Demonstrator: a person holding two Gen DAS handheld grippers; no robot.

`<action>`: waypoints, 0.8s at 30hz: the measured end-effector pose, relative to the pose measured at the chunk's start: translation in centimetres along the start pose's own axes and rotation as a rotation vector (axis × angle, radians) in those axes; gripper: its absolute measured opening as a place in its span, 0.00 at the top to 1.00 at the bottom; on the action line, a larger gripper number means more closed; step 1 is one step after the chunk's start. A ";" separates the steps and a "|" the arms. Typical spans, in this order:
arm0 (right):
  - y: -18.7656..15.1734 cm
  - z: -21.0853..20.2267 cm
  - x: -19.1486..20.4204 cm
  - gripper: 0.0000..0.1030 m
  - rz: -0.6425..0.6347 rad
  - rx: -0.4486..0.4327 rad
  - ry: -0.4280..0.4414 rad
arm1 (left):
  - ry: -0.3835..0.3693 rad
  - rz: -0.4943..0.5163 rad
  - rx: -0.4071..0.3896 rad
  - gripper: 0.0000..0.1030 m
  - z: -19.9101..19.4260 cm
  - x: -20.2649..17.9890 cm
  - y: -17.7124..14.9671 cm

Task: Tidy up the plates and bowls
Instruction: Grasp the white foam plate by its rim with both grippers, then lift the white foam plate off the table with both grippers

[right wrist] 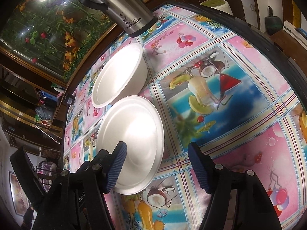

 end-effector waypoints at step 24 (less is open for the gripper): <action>-0.5 0.7 1.1 0.92 -0.062 0.022 0.007 | -0.014 0.055 0.015 0.88 -0.2 -0.6 -0.5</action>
Point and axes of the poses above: each gripper's, at about its wrist camera, not at the fingertips, and z roughly the way its jaws point, x to its left, y to its top, the point moved 1 cm from there along z, roughly the way its jaws point
